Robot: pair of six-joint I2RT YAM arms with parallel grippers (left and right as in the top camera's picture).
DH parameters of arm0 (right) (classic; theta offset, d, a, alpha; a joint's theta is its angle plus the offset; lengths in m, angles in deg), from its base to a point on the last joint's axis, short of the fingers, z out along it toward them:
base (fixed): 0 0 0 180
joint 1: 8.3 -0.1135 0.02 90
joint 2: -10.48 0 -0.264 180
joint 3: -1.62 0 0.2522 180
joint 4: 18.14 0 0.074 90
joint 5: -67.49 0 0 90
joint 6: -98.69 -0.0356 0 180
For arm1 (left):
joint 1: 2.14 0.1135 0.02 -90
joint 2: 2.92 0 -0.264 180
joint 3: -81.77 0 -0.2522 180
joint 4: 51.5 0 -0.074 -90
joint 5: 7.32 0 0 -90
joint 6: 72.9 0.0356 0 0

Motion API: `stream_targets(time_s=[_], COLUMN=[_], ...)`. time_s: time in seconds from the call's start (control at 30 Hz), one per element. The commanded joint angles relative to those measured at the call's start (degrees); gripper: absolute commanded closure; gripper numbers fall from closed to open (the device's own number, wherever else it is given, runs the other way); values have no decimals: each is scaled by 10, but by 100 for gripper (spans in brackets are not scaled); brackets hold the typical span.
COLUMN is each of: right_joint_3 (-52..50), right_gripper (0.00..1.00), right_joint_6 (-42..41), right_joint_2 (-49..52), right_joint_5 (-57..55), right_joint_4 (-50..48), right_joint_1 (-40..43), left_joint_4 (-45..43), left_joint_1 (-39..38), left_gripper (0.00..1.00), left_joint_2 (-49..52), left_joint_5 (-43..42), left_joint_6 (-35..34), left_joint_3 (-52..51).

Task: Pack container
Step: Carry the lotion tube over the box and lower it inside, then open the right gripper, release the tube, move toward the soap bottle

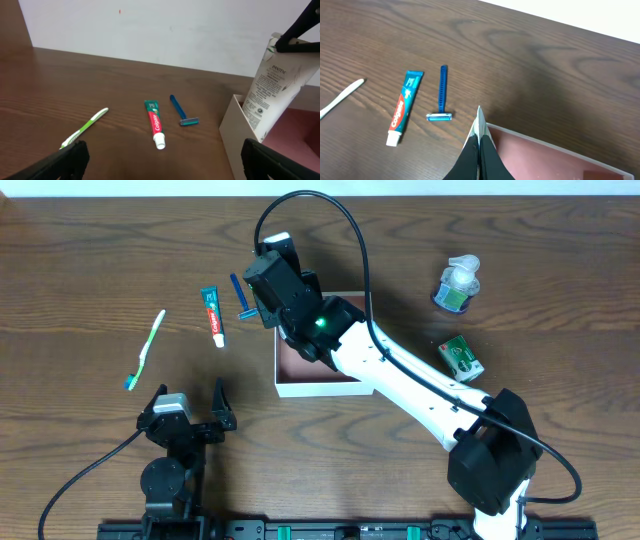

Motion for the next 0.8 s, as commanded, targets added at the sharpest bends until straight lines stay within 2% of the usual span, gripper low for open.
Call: stream_targets(time_s=[0.0, 0.3, 0.77], right_joint_3=[9, 9, 9], right_gripper=[99, 99, 99], right_joint_6=[5, -71, -118], right_joint_2=[2, 2, 2], right_joint_5=[-23, -63, -75], right_joint_4=[-5, 13, 22], right_joint_1=[-6, -7, -7], left_joint_4=[17, 17, 17], left_joint_1=[2, 2, 2], left_gripper=[2, 2, 2], left_joint_2=[-4, -4, -4], left_joint_5=[7, 7, 7], left_joint_6=[7, 7, 7], left_joint_3=[-14, -14, -14])
